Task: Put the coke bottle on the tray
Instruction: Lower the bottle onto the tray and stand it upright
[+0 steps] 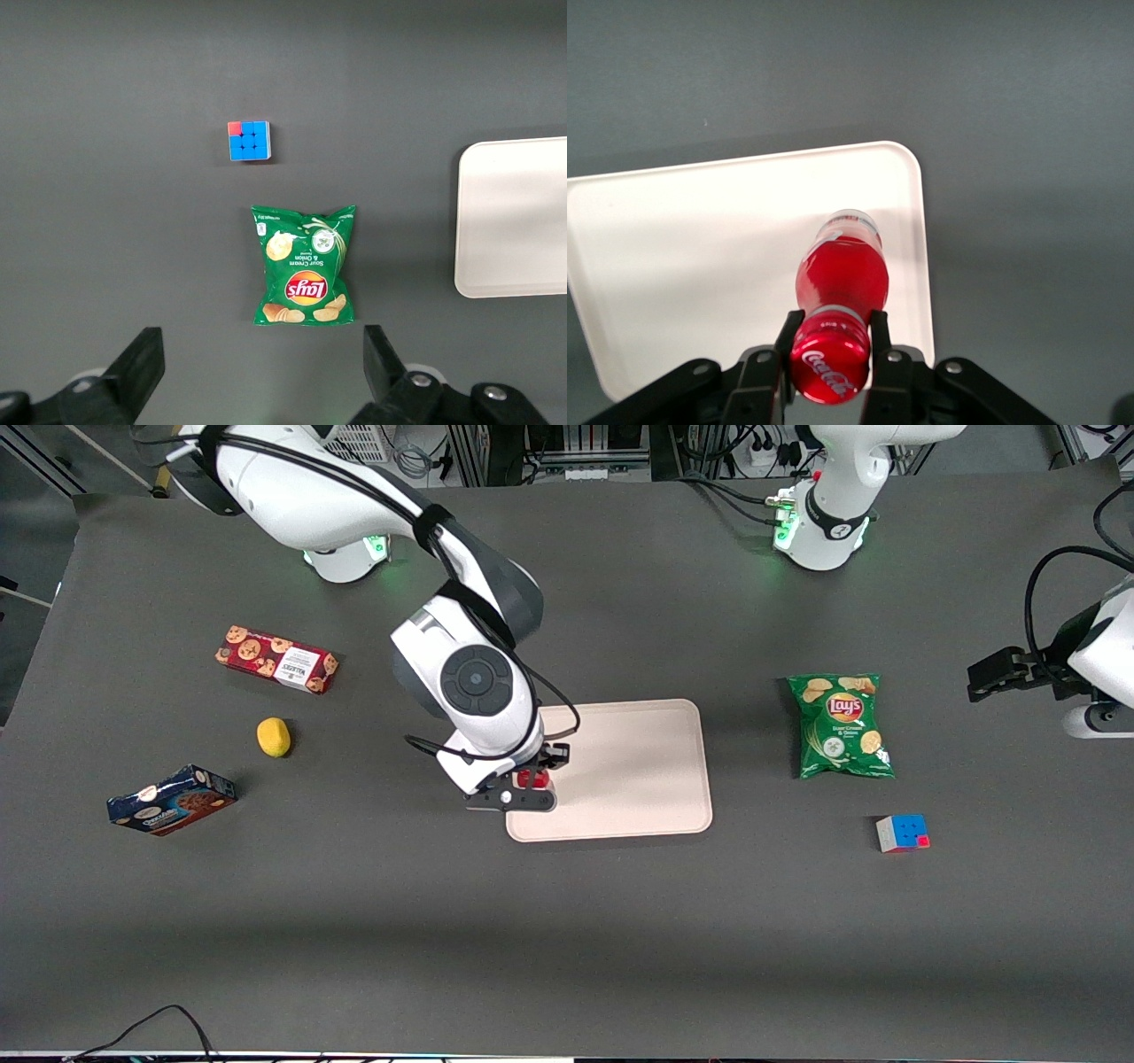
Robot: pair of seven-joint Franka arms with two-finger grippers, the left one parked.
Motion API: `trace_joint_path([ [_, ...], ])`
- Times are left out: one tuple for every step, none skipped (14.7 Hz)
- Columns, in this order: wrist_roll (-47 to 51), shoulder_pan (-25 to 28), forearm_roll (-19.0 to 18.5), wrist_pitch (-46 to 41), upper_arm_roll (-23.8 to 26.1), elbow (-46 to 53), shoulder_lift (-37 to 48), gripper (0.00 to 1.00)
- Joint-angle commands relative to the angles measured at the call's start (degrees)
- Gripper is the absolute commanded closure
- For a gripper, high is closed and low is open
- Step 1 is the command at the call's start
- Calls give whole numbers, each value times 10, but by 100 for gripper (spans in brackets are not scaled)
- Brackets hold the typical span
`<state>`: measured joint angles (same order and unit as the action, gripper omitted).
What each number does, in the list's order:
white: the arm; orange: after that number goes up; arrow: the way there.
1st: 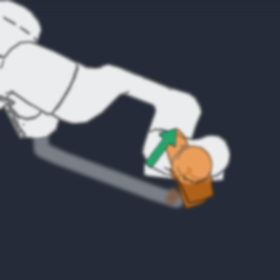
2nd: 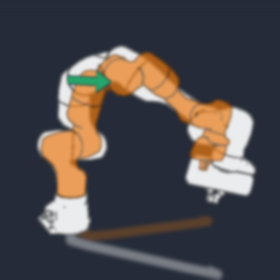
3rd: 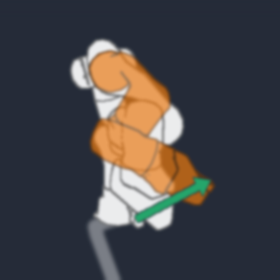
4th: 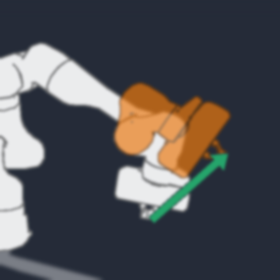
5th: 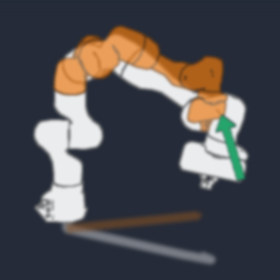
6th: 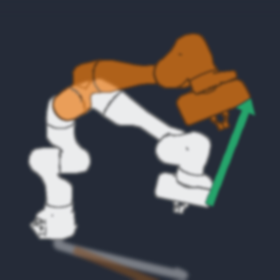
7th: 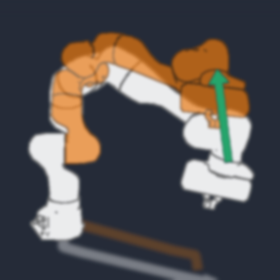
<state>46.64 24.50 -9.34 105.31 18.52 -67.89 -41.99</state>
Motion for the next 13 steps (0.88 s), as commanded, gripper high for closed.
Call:
trace_joint_path([
  [37, 5, -36, 40, -2, -45, 10, 100],
  [39, 5, -36, 51, -2, -52, 9, 100],
  [45, 5, -35, 58, -2, -59, 9, 100],
  [48, 5, -35, 62, -3, -61, 9, 100],
  [58, 5, -35, 70, -2, -66, 9, 100],
  [67, 5, -35, 77, -2, -71, 9, 100],
  [70, 5, -35, 79, -2, -72, 9, 88],
  [70, 5, -36, 81, -2, -72, 9, 74],
  [70, 5, -36, 86, -3, -72, 9, 32],
  [71, 5, -36, 88, -3, -73, 9, 0],
  [71, 5, -36, 88, -3, -73, 9, 0],
  [71, 5, -36, 88, -3, -72, 9, 0],
  [71, 2, -36, 88, -3, -72, 9, 0],
])
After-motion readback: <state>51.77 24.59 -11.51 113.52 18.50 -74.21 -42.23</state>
